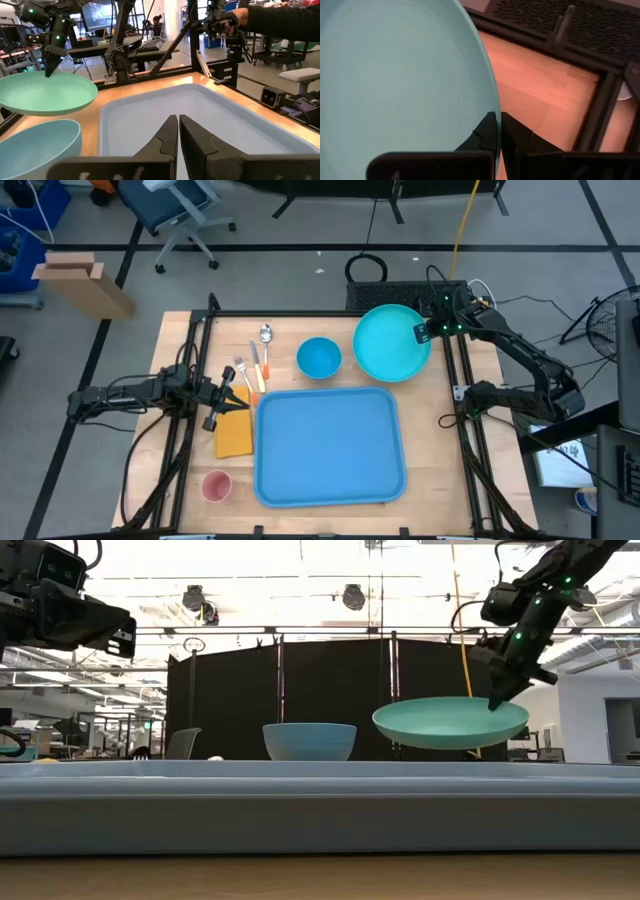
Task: Set up tray
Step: Put the light green plate on the blue serving tray
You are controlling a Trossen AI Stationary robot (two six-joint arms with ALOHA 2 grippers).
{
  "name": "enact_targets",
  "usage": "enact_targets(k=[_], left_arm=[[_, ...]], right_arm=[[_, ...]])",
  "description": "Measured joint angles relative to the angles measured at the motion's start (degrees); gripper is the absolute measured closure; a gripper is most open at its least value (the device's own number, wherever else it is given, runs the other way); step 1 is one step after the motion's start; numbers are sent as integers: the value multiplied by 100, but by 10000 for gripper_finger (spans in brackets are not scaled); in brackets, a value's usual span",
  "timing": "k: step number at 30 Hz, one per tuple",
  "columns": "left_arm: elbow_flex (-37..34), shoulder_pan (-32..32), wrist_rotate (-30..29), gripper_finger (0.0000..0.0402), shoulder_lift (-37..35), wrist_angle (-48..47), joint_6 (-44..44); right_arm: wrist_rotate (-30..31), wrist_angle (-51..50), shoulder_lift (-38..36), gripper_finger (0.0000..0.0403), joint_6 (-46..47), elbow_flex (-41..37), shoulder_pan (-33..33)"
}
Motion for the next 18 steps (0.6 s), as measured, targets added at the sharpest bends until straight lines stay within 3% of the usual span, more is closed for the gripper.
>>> enact_targets(k=[9, 18], left_arm=[[0, 1, 1, 380, -2, 69, 3], [0, 1, 0, 380, -2, 72, 26]], right_arm=[[-266, -1529, -545, 403, 43, 782, 397], [-465, -1796, -709, 403, 438, 1559, 2192]])
